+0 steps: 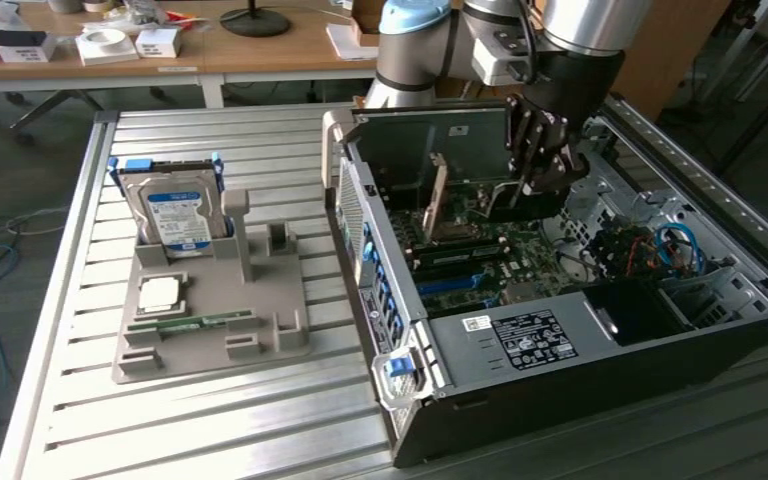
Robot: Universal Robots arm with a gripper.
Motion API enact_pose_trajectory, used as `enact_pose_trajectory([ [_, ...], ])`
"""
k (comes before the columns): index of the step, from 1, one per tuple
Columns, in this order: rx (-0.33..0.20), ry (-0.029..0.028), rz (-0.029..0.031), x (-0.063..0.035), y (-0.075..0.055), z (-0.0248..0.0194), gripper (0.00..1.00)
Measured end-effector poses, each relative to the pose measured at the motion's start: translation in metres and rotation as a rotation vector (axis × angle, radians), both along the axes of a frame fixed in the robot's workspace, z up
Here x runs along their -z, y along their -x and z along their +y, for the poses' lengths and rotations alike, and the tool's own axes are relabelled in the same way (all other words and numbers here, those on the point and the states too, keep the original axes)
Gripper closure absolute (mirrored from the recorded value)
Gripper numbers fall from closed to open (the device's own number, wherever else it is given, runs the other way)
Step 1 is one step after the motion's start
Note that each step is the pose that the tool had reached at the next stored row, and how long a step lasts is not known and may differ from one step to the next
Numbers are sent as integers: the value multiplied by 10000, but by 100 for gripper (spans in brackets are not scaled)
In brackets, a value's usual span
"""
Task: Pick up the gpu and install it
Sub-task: 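Insert the gpu into the slot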
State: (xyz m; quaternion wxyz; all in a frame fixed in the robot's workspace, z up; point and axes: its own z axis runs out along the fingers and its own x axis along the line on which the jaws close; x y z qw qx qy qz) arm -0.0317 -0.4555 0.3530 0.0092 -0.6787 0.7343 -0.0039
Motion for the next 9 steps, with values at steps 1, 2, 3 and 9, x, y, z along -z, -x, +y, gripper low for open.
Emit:
enact_pose_trajectory([
  [1,0,0,-1,2,8,0,74],
  [2,0,-2,-1,5,18,0,74],
  [3,0,-2,0,9,26,0,74],
  [9,-1,-2,-1,68,45,-1,74],
])
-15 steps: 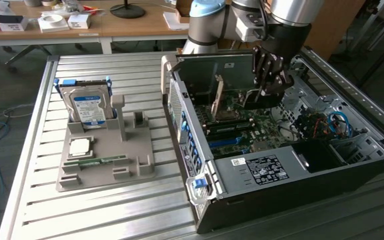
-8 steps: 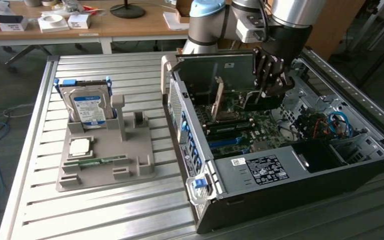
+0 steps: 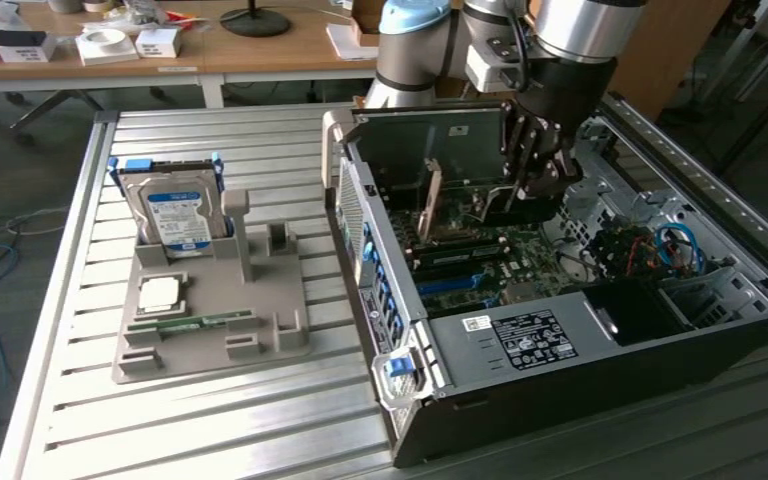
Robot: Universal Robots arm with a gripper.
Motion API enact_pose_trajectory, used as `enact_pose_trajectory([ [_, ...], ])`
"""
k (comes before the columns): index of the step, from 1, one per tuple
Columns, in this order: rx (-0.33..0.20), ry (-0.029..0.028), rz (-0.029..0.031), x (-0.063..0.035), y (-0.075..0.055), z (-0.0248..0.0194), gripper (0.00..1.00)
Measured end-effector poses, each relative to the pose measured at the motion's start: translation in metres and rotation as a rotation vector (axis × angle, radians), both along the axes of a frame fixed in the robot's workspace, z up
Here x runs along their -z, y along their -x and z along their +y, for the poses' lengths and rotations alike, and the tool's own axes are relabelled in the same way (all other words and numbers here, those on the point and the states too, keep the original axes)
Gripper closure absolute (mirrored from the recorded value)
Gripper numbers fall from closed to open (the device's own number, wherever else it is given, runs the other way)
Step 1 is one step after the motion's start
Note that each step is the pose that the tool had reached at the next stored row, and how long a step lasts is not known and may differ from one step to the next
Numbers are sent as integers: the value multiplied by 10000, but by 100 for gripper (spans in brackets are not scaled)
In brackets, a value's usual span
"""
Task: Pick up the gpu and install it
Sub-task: 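Insert the gpu into the slot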
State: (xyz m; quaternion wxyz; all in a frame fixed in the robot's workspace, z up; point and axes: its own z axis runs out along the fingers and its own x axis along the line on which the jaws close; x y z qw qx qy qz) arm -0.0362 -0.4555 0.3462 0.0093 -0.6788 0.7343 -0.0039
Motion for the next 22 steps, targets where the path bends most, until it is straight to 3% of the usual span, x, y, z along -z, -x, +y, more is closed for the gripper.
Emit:
enact_pose_trajectory([
  [5,1,1,1,2,1,0,74],
  [17,1,-1,0,201,1,-1,74],
  [22,4,1,0,203,12,0,74],
])
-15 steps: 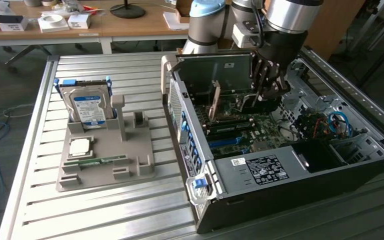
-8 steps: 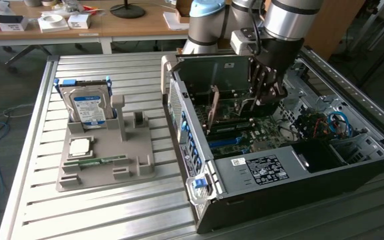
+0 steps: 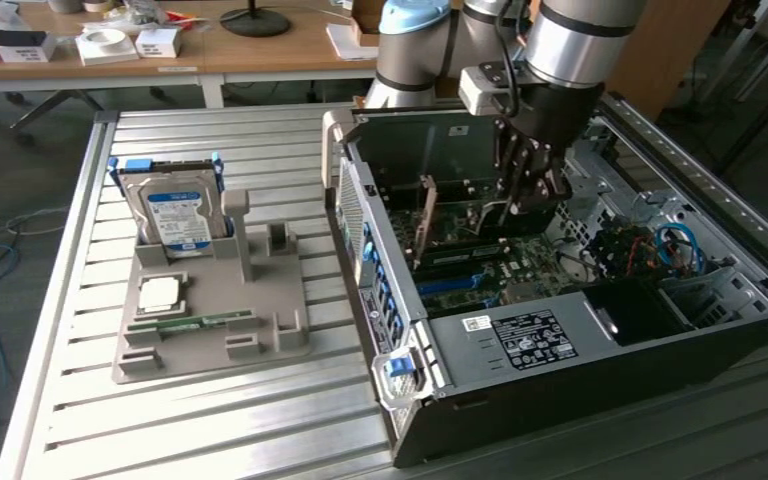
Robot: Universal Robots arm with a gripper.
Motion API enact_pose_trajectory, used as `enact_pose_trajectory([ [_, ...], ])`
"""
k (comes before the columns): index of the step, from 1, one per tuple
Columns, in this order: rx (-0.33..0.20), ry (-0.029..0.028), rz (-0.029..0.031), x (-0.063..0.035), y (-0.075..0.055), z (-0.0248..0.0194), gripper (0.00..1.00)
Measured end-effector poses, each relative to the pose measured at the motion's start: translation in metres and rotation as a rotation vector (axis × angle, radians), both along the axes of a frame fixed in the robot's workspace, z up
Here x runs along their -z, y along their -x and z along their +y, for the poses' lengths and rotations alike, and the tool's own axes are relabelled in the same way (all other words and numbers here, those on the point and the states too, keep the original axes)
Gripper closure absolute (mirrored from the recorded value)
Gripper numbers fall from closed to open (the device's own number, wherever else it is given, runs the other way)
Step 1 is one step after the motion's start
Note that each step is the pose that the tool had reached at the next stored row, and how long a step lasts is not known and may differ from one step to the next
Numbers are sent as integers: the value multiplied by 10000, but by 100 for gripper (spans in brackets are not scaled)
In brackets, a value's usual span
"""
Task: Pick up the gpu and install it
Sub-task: 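Insert the gpu into the slot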
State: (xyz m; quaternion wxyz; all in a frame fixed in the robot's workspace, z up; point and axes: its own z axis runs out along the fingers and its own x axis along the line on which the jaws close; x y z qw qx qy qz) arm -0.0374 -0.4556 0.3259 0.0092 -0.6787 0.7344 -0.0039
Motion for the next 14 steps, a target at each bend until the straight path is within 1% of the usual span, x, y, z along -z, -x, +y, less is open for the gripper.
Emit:
enact_pose_trajectory([
  [3,-2,0,-1,3,38,0,74],
  [5,-4,0,-1,16,39,-4,74],
  [10,-2,0,-1,42,41,-68,74],
  [14,-2,0,-1,42,41,-68,74],
])
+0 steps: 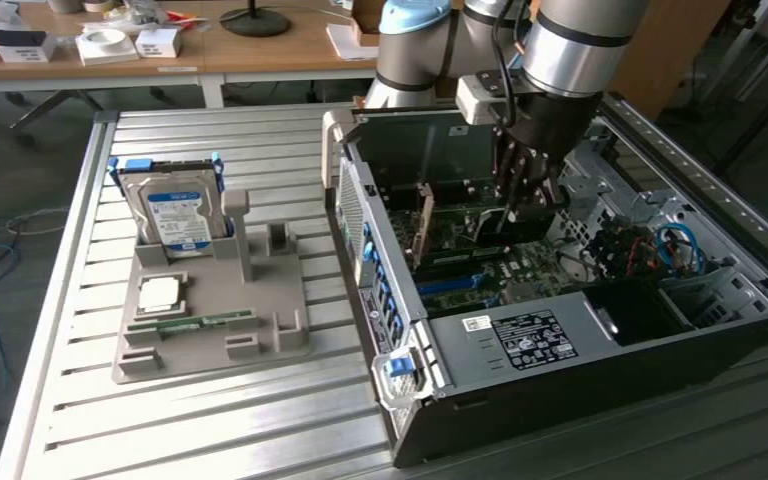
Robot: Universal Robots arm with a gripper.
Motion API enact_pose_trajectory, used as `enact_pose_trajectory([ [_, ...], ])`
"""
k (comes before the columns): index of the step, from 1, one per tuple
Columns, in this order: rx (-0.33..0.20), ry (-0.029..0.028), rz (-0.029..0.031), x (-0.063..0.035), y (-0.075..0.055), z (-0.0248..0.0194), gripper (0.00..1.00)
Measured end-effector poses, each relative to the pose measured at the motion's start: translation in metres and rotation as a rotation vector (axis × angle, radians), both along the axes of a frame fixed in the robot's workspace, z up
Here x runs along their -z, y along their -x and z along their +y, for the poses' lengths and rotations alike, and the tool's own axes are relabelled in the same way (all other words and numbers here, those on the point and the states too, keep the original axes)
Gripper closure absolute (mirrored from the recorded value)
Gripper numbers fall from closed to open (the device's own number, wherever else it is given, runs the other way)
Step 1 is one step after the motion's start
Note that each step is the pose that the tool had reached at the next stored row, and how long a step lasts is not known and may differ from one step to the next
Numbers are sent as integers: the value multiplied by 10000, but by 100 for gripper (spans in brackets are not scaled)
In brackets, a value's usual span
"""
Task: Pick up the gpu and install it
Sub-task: 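Insert the gpu into the slot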
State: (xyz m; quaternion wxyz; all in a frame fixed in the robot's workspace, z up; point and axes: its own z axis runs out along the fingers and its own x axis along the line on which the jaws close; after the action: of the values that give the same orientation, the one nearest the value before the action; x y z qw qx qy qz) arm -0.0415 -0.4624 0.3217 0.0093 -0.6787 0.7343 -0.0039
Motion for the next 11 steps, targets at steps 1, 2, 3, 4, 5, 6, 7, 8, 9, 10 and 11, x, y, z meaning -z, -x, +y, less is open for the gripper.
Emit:
enact_pose_trajectory([
  [1,-1,1,0,0,0,0,74],
  [2,0,1,1,1,0,0,74],
  [3,-1,0,0,5,0,0,74],
  [4,-2,-1,-1,11,0,-1,74],
  [5,-2,-1,0,19,0,0,74],
  [6,-2,1,0,29,0,0,74],
  [7,-1,-1,0,42,1,0,74],
  [8,-1,-1,0,57,1,0,74],
  [9,-1,-1,0,73,1,0,74],
  [10,-1,-1,0,85,1,0,74],
  [11,-1,0,1,89,1,0,74],
])
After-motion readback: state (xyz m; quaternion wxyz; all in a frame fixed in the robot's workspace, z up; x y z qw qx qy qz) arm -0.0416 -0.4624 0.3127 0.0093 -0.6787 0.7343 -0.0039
